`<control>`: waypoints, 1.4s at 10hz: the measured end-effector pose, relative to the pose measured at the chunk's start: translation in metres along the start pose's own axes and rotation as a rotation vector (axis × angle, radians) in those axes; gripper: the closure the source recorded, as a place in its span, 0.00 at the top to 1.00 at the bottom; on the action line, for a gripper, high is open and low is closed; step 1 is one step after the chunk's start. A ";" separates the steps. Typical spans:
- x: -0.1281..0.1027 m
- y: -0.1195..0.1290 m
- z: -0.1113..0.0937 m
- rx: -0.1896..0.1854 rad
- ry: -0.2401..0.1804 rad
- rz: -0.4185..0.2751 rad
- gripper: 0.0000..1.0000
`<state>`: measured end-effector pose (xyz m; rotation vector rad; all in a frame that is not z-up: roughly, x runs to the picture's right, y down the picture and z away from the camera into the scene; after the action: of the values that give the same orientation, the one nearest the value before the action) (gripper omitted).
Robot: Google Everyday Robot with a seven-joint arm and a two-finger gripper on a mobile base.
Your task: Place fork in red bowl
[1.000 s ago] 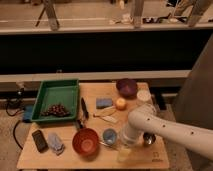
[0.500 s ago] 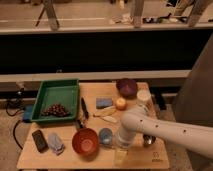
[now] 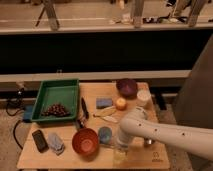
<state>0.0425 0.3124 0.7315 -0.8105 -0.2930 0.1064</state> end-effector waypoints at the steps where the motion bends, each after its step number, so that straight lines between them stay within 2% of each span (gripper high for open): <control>1: 0.000 0.000 0.002 0.006 -0.004 -0.004 0.80; 8: 0.005 -0.010 0.008 0.046 -0.025 -0.012 0.80; 14: 0.005 -0.012 0.016 0.083 -0.035 -0.055 0.80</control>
<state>0.0420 0.3162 0.7520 -0.7179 -0.3416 0.0810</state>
